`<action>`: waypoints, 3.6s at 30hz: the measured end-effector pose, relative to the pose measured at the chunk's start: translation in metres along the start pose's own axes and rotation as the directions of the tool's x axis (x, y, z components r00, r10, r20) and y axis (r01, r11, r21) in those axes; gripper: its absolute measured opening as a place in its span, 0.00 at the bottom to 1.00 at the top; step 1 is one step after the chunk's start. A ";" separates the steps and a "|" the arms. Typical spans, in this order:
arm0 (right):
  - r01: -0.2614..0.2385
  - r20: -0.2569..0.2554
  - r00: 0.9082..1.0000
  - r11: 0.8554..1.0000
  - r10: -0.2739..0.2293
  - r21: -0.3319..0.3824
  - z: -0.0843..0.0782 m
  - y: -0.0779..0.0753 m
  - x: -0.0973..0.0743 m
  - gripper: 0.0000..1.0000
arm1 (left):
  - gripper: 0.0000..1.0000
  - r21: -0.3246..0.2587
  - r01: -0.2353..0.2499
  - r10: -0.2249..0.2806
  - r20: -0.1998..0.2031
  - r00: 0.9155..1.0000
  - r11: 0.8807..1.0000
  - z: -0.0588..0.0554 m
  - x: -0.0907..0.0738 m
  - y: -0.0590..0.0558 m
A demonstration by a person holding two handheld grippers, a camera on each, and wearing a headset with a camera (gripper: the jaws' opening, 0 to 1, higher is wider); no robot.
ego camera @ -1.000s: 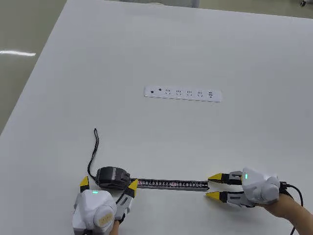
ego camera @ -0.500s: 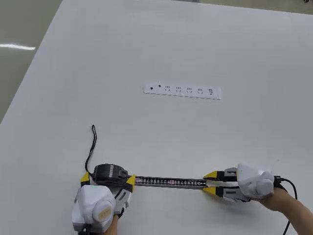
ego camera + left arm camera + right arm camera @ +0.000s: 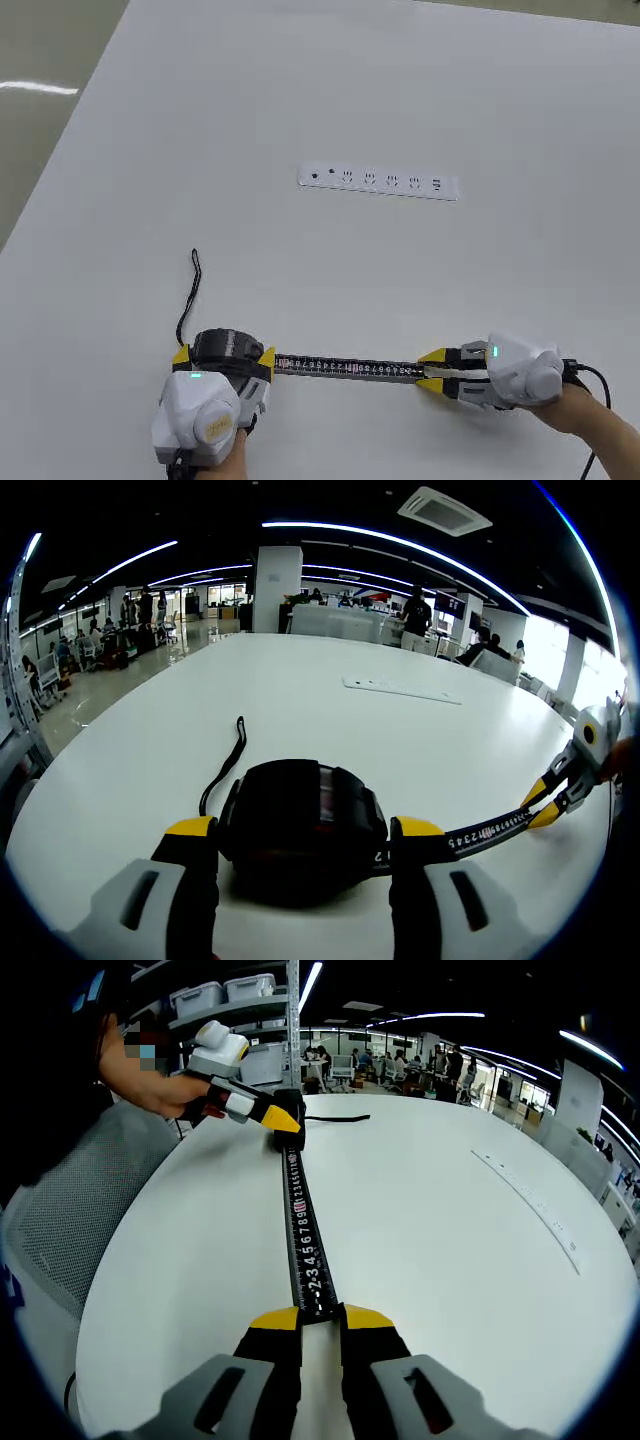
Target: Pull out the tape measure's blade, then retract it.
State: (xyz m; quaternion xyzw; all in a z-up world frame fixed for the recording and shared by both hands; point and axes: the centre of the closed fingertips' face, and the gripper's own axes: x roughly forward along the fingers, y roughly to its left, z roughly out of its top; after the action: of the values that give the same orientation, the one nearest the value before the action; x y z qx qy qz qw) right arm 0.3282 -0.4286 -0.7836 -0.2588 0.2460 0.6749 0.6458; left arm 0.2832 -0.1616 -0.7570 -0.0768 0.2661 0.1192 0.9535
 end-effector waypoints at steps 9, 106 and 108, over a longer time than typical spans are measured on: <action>-0.001 -0.004 1.000 1.000 0.001 0.003 0.000 0.000 0.000 0.12 | 0.67 -0.048 -0.009 0.009 -0.003 1.000 0.999 0.001 0.004 0.001; -0.023 0.054 0.998 0.999 0.025 -0.034 0.061 0.010 0.061 0.12 | 0.63 -0.035 0.035 -0.036 -0.043 0.998 0.999 0.000 0.004 0.001; -0.025 0.055 0.998 0.999 0.027 -0.034 0.062 0.011 0.064 0.12 | 0.63 -0.032 0.035 -0.036 -0.046 0.998 0.999 0.000 0.004 0.001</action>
State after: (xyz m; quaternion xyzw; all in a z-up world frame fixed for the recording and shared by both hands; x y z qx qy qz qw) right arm 0.3128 -0.3402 -0.7795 -0.2476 0.2198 0.6941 0.6392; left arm 0.2860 -0.1601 -0.7592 -0.0990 0.2848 0.1046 0.9477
